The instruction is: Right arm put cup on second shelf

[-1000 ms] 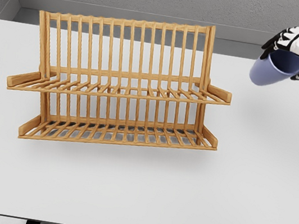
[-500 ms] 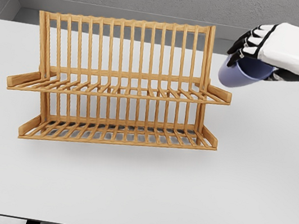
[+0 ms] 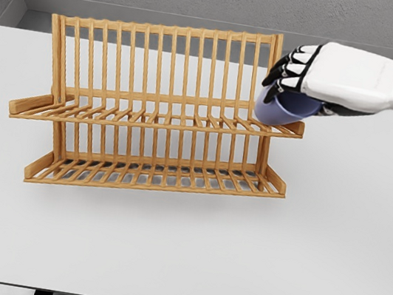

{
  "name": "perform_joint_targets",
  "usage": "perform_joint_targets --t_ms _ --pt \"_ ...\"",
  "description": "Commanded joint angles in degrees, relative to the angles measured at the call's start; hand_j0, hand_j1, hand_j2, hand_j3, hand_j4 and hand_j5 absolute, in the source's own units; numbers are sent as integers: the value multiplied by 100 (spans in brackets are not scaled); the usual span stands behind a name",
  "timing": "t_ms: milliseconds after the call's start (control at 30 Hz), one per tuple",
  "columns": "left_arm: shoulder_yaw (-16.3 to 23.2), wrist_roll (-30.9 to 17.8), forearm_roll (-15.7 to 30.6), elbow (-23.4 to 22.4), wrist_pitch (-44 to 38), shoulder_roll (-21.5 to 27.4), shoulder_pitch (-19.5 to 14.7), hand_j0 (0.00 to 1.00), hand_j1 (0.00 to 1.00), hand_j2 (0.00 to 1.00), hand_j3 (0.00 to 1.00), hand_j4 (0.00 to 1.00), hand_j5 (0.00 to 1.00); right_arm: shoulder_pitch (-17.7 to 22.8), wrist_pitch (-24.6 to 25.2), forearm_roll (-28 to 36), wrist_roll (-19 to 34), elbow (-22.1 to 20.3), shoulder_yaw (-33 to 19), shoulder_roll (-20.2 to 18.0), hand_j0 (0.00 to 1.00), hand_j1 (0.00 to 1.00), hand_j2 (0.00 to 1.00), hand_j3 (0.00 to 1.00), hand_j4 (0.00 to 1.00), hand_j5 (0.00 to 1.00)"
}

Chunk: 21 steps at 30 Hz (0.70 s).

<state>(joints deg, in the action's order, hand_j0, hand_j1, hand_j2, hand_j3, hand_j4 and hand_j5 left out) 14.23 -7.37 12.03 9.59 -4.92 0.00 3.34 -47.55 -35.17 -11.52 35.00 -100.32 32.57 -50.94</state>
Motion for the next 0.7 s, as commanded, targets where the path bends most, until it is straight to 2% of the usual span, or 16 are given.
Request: perform_joint_targets --t_ms 0,267,333,367,467,500,600,667 --pt "1 -1 2 -1 0 0 0 100 100 100 100 100 100 0 17 18 0 -6 65 23 65 65 65 65 65 65" --pt "1 -1 2 -1 0 0 0 100 100 100 100 100 100 -26 17 -123 0 12 276 128 66 66 66 66 66 66" --pt "1 -1 2 -1 0 0 0 100 100 100 100 100 100 -26 17 -123 0 12 276 119 74 74 74 74 74 74" --pt "1 -1 2 -1 0 0 0 100 100 100 100 100 100 -26 17 -123 0 12 276 119 85 85 85 85 85 85" --pt "1 -1 2 -1 0 0 0 100 100 100 100 100 100 -26 17 -131 0 12 276 119 92 92 92 92 92 92" --pt "1 -1 2 -1 0 0 0 100 100 100 100 100 100 -26 17 -131 0 21 276 119 99 99 99 99 99 99" --pt "1 -1 2 -1 0 0 0 100 100 100 100 100 100 -26 17 -131 0 38 233 93 100 100 100 100 100 100" --pt "1 -1 2 -1 0 0 0 100 100 100 100 100 100 -35 17 -114 0 65 -223 49 100 100 100 100 100 100"
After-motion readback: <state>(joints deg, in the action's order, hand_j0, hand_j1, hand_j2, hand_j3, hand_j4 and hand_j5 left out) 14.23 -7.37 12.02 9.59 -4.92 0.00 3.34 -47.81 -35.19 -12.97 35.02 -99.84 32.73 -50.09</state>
